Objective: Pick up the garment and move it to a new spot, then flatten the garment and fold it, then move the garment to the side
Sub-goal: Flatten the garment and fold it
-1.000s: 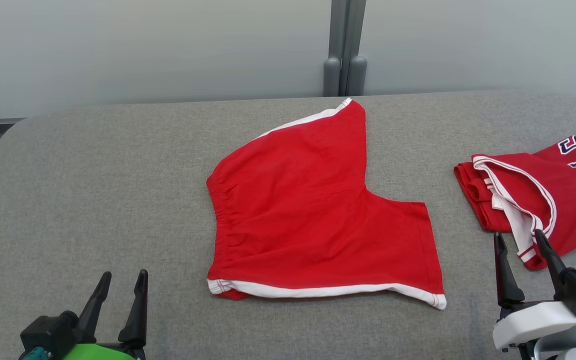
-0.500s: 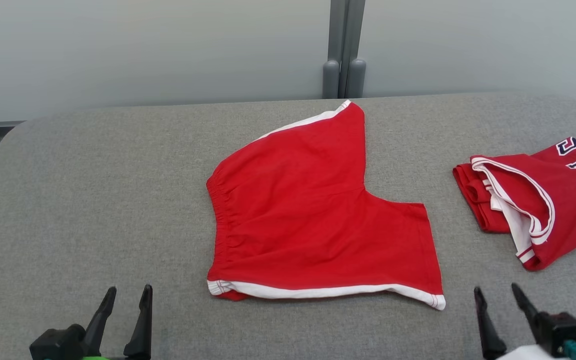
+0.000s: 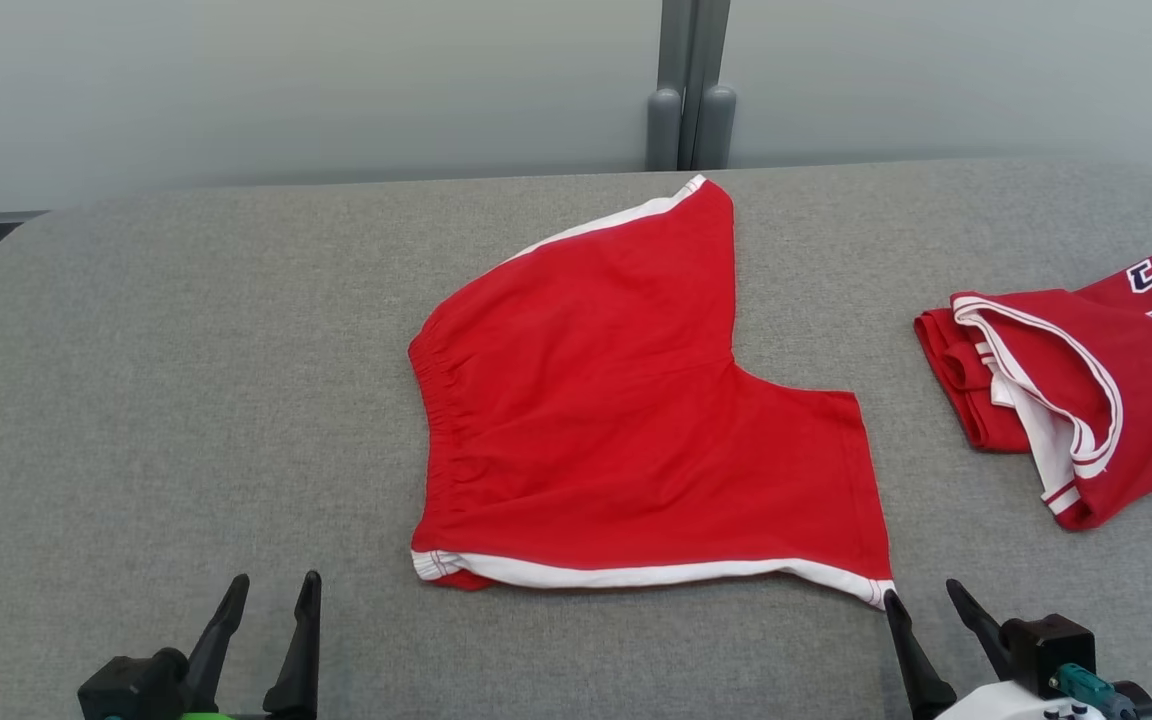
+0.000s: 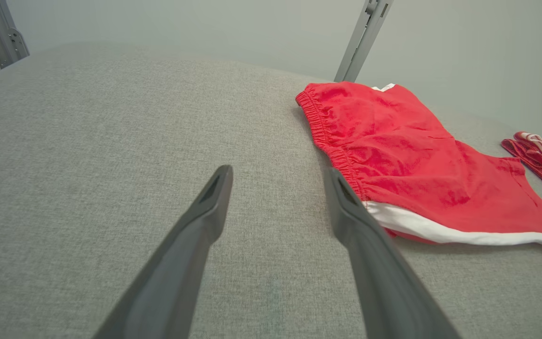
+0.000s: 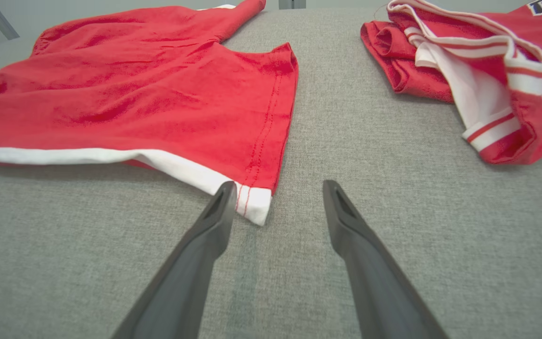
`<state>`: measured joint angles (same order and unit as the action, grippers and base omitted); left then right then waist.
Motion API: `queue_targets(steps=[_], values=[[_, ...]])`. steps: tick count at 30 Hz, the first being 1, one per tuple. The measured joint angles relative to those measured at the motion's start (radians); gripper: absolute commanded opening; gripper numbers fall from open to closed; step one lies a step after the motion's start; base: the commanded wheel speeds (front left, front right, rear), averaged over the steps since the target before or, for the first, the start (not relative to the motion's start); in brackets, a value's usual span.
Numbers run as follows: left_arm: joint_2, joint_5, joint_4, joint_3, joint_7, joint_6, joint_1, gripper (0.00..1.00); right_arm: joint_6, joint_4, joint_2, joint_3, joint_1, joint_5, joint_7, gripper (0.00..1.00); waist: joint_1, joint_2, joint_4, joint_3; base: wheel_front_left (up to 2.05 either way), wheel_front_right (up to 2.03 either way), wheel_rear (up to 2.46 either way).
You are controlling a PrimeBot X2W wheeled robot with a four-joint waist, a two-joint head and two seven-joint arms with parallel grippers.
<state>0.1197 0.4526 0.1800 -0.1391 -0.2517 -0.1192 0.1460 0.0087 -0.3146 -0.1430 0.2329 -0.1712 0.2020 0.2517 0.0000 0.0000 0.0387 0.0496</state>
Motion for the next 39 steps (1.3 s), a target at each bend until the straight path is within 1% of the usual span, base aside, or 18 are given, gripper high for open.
queue_targets(steps=[2,3,7,8,9,10,11,13,18,19,20,21,24,27,29,30,32,39], values=[[-0.002,0.0,0.0,-0.011,0.0,-0.001,-0.009,1.0,0.003,-0.024,0.004,-0.002,0.014,0.0,0.0,0.73,0.0,0.0,0.003,0.01,0.0,0.0,0.0],[-0.002,0.0,0.0,-0.019,0.0,-0.001,-0.016,1.0,0.009,-0.04,0.004,0.0,0.022,0.0,0.0,0.73,0.0,0.0,0.005,0.016,0.0,0.0,0.0],[-0.009,-0.001,0.003,-0.05,0.0,-0.005,-0.044,1.0,0.017,-0.081,0.011,-0.004,0.052,0.002,0.0,0.67,0.0,0.0,0.017,0.037,0.0,0.0,0.0],[-0.009,-0.001,0.006,-0.062,0.0,-0.005,-0.047,1.0,0.017,-0.087,0.012,-0.005,0.063,0.002,0.0,0.63,0.0,0.0,0.02,0.042,0.0,0.0,0.0],[-0.01,-0.001,0.009,-0.072,0.0,-0.005,-0.049,1.0,0.018,-0.093,0.012,-0.005,0.074,0.002,0.0,0.53,0.0,0.0,0.022,0.047,0.0,0.0,0.0],[-0.009,0.0,0.017,-0.084,0.0,-0.005,-0.051,1.0,0.021,-0.101,0.012,-0.005,0.087,0.002,0.0,0.49,0.0,0.0,0.025,0.053,0.0,0.0,0.0],[-0.008,0.0,0.026,-0.094,0.0,-0.005,-0.053,1.0,0.027,-0.107,0.013,-0.004,0.099,0.002,0.0,0.49,0.0,0.0,0.026,0.058,0.0,0.0,0.0],[-0.006,0.003,0.034,-0.115,0.0,-0.005,-0.058,1.0,0.03,-0.121,0.016,-0.003,0.121,0.002,0.0,0.44,0.0,0.0,0.029,0.068,0.0,0.0,0.0],[0.004,0.02,0.04,-0.144,0.0,-0.005,-0.106,1.0,0.035,-0.158,0.025,-0.004,0.142,0.002,0.0,0.51,0.0001,0.0,0.028,0.082,0.0,0.0,0.0],[0.007,0.022,0.04,-0.147,0.0,-0.005,-0.112,1.0,0.038,-0.161,0.025,-0.004,0.142,0.002,0.0,0.57,0.0001,0.0,0.028,0.083,0.0,0.0,0.0],[0.009,0.026,0.04,-0.152,0.0,-0.005,-0.117,1.0,0.041,-0.164,0.025,-0.004,0.142,0.002,0.0,0.71,0.0001,0.0,0.027,0.084,0.0,0.0,0.0],[0.012,0.029,0.041,-0.155,0.0,-0.005,-0.122,1.0,0.044,-0.17,0.026,-0.002,0.142,0.002,0.003,0.76,0.0001,0.0,0.026,0.085,0.0,0.0,0.0],[0.023,0.037,0.043,-0.159,0.0,-0.005,-0.134,1.0,0.054,-0.176,0.028,0.01,0.143,0.001,0.005,0.8,0.0001,0.0,0.023,0.088,0.0,0.0,0.0],[0.031,0.039,0.05,-0.164,0.0,-0.005,-0.143,1.0,0.062,-0.182,0.029,0.021,0.147,0.0,0.012,0.77,0.0001,0.0,0.014,0.092,0.0,0.0,0.0],[0.035,0.048,0.057,-0.182,0.0,-0.005,-0.151,1.0,0.064,-0.182,0.031,0.022,0.148,0.0,0.012,0.68,0.0001,0.0,0.009,0.095,0.0,0.0,0.0],[0.035,0.052,0.063,-0.196,0.0,-0.005,-0.154,1.0,0.065,-0.182,0.031,0.022,0.148,0.0,0.012,0.67,0.0001,0.0,0.007,0.097,0.0,0.0,0.0],[0.036,0.068,0.072,-0.217,0.0,-0.005,-0.156,1.0,0.071,-0.184,0.032,0.023,0.148,0.0,0.012,0.5,0.0001,0.0,0.004,0.098,0.0,0.0,0.0],[0.054,0.115,0.103,-0.28,0.0,-0.005,-0.157,1.0,0.08,-0.188,0.036,0.028,0.145,0.0,0.012,0.4,0.0001,0.0,-0.006,0.104,0.0,0.0,0.0]])
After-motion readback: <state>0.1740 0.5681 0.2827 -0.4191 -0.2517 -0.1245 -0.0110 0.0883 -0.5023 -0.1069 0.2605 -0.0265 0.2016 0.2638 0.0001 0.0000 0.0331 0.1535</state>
